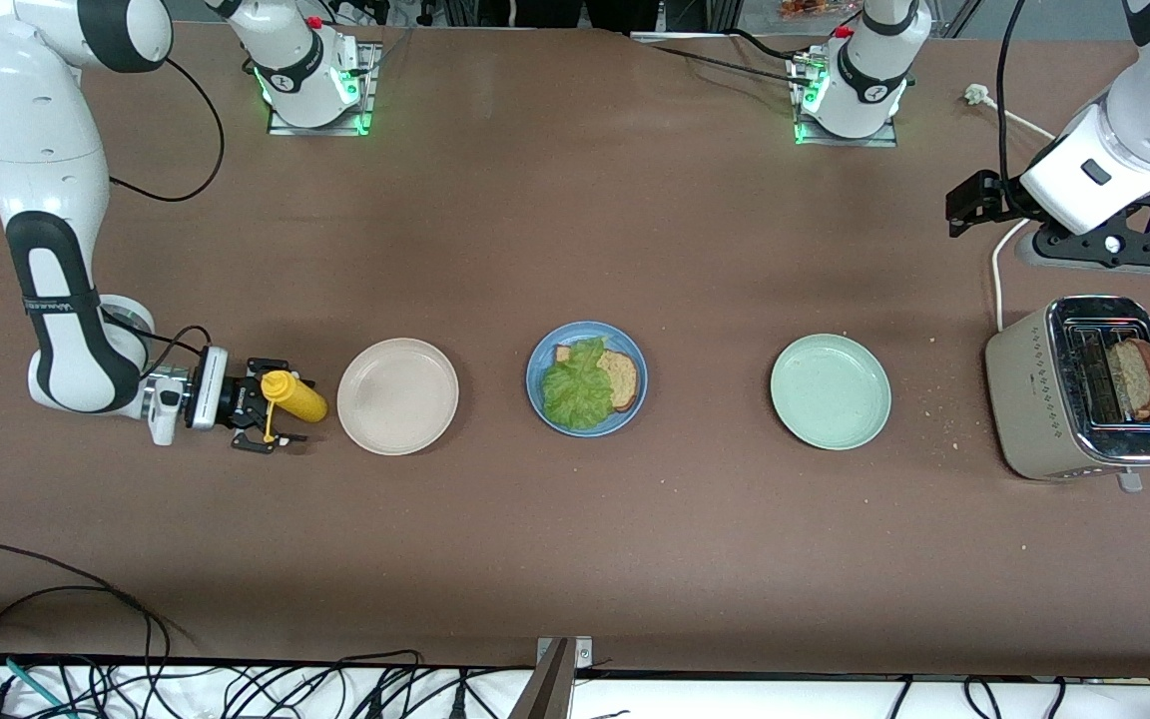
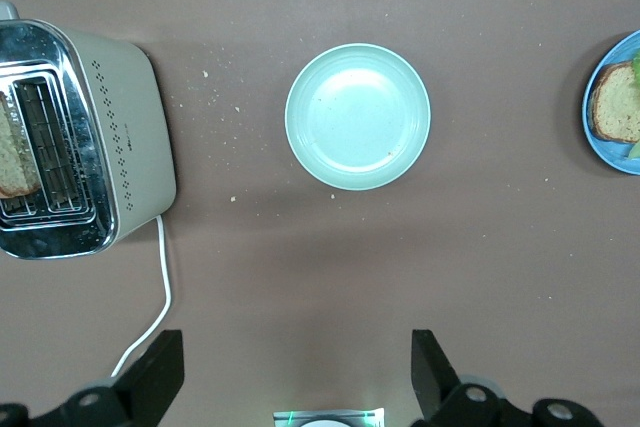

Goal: Make sandwich in blue plate with both arms
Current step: 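Close the right gripper around the yellow squeeze bottle, then lift the yellow bottle and tilt it over the lettuce on the blue plate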

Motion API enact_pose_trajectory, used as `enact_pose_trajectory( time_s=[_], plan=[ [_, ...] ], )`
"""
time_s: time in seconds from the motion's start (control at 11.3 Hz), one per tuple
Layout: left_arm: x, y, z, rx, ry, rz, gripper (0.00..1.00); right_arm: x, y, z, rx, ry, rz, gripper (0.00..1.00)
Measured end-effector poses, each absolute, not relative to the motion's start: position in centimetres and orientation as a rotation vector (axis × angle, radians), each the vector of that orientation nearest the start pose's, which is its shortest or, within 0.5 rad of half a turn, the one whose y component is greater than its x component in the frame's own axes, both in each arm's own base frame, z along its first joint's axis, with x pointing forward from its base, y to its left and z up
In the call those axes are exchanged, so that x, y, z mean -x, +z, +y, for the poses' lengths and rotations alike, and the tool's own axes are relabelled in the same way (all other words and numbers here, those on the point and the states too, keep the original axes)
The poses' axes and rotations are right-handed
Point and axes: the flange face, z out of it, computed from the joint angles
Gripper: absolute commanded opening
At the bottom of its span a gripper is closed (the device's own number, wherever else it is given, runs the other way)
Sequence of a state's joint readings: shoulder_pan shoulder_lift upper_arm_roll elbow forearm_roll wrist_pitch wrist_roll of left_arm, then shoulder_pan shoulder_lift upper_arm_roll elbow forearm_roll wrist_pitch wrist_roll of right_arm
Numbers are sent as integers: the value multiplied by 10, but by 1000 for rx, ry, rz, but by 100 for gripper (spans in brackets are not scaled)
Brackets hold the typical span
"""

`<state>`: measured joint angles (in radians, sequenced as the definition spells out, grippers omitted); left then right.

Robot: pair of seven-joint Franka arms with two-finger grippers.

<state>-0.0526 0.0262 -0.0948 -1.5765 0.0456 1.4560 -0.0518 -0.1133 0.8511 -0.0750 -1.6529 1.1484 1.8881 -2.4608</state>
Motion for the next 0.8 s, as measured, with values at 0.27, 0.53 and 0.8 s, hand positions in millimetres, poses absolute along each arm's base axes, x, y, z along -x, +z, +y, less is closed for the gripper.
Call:
enact_pose_trajectory(
  time_s=[0.27, 0.53, 0.8],
  plan=[
    [-544, 598, -75, 3073, 218, 144, 100, -635, 102, -41, 1639, -894, -1594, 0],
    [-544, 598, -75, 3073, 218, 144, 100, -640, 105, -31, 1636, -897, -1619, 0],
    [-544, 598, -75, 3073, 218, 144, 100, -648, 120, -23, 1670, -870, -1604, 0]
  ],
)
